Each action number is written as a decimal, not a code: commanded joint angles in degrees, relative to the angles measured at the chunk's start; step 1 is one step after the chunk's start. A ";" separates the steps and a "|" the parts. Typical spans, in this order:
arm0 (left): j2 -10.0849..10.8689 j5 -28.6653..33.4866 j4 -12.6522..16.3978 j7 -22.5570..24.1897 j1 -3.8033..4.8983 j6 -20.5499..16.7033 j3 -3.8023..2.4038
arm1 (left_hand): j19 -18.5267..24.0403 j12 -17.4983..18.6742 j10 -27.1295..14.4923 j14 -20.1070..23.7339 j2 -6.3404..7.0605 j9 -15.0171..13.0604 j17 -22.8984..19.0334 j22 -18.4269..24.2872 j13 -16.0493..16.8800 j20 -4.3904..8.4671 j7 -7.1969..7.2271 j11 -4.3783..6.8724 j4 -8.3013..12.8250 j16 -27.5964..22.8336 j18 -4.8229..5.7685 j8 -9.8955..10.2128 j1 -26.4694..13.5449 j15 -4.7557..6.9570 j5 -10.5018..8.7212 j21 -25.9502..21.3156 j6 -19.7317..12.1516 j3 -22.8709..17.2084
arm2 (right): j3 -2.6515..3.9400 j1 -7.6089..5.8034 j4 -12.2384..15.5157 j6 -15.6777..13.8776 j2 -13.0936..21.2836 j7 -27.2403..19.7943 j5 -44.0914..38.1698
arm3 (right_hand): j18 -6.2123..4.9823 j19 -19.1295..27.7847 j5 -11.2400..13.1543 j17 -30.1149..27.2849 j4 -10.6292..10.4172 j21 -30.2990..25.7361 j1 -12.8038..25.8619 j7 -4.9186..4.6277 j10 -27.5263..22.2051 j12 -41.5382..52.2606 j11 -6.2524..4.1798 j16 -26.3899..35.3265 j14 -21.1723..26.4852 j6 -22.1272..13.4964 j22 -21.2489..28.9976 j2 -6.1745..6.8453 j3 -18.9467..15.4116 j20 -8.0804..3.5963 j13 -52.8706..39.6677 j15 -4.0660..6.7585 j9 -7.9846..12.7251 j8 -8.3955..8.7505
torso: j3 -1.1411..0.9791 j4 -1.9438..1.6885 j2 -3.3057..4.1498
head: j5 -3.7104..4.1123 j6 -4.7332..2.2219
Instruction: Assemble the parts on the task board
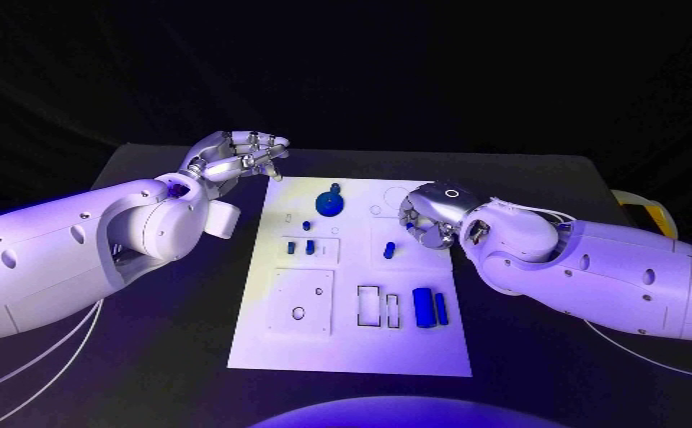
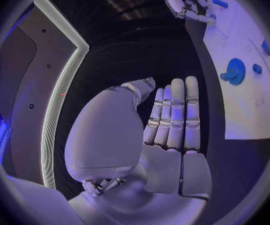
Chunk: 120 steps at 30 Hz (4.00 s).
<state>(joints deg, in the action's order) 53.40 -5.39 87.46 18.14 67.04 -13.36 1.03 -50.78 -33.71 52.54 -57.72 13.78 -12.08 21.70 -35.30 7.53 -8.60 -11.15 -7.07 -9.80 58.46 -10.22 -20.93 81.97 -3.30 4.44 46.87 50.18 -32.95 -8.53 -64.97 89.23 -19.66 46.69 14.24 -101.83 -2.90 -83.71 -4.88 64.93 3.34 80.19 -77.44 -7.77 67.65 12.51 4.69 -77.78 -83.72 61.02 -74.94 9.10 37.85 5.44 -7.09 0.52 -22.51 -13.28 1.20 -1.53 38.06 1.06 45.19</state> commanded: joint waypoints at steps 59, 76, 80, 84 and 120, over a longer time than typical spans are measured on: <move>-2.81 -0.34 -0.37 1.05 0.02 0.36 0.02 | 0.37 0.19 -0.45 0.47 -0.63 0.13 -0.23 0.24 -0.13 -0.36 -0.15 -0.35 0.43 -0.53 -0.19 0.56 0.15 -0.13 0.02 -0.69 -0.43 0.12 | 0.03 7.07 8.16 -8.74 -9.36 -5.82 5.46 | 0.65 -1.75 -0.59 -0.48 0.39 0.22 0.44 -0.15 1.49 -0.05 -0.96 0.02 -1.25 0.40 -10.58 -0.58 0.24 -0.24 -0.22 0.26 -0.12 -0.15 | 0.12 -0.01 0.08 | -7.87 1.51; -3.06 -0.34 -0.45 0.79 0.02 0.88 0.03 | 0.38 0.16 -0.46 0.47 -0.65 0.13 -0.25 0.27 -0.13 -0.38 -0.15 -0.36 0.41 -0.55 -0.19 0.56 0.10 -0.15 0.01 -0.74 -0.43 0.16 | -0.18 8.22 6.14 -7.60 -11.09 -5.61 4.74 | 0.63 -1.71 -0.57 -0.55 0.39 0.12 0.62 -0.21 1.46 -0.12 -0.91 0.06 -1.23 0.33 -10.55 -0.60 0.22 -0.24 -0.24 0.23 -0.14 -0.10 | 0.07 0.01 0.10 | -8.44 2.05; -3.07 -0.34 -0.47 0.72 0.02 0.96 0.03 | 0.38 0.16 -0.46 0.47 -0.65 0.13 -0.25 0.27 -0.13 -0.38 -0.15 -0.36 0.41 -0.55 -0.19 0.56 0.10 -0.15 0.01 -0.74 -0.43 0.16 | -0.19 8.29 5.86 -7.28 -11.25 -5.54 4.64 | 0.63 -1.71 -0.54 -0.59 0.38 0.11 0.71 -0.22 1.45 -0.15 -0.90 0.09 -1.22 0.32 -10.54 -0.60 0.19 -0.24 -0.25 0.22 -0.15 -0.09 | 0.10 -0.01 0.08 | -8.51 2.12; -3.07 -0.34 -0.48 0.67 0.02 1.04 0.03 | 0.38 0.16 -0.46 0.47 -0.65 0.13 -0.25 0.27 -0.13 -0.38 -0.15 -0.36 0.41 -0.55 -0.19 0.56 0.10 -0.15 0.01 -0.74 -0.43 0.16 | -0.21 8.34 5.58 -6.93 -11.39 -5.42 4.49 | 0.62 -1.69 -0.52 -0.70 0.37 0.08 0.78 -0.22 1.44 -0.17 -0.89 0.14 -1.19 0.30 -10.54 -0.60 0.17 -0.23 -0.26 0.21 -0.16 -0.08 | 0.09 0.00 0.09 | -8.48 2.16; -2.97 -0.34 -0.64 0.28 0.03 1.23 0.03 | 0.38 0.13 -0.49 0.49 -0.68 0.13 -0.28 0.31 -0.14 -0.42 -0.15 -0.37 0.37 -0.58 -0.20 0.58 0.01 -0.17 0.00 -0.82 -0.43 0.22 | -0.49 8.53 4.76 -5.97 -11.88 -4.95 4.06 | -0.19 0.13 -0.53 -2.63 -0.97 -3.82 5.97 -1.92 -3.04 -3.15 1.02 1.30 -0.45 -6.55 -9.02 3.04 -2.60 1.06 0.04 -1.38 1.42 4.66 | 0.08 0.05 0.05 | -8.28 2.27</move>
<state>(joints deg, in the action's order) 50.51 -5.64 86.77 18.16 67.02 -13.06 1.10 -50.58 -33.71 52.34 -57.53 13.56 -12.05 21.49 -35.04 7.49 -8.80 -11.14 -7.27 -9.64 58.23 -10.22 -20.72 82.20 -3.49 4.44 46.42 50.18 -32.80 -8.91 -56.60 94.06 -25.74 34.73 9.01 -97.48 -3.05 -83.51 -5.24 62.52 2.36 76.58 -71.75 -9.64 64.90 9.50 5.63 -76.66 -84.12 54.75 -74.91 11.92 35.47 6.25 -7.16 -0.53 -21.16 -8.79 1.30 -1.49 38.10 -7.32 47.55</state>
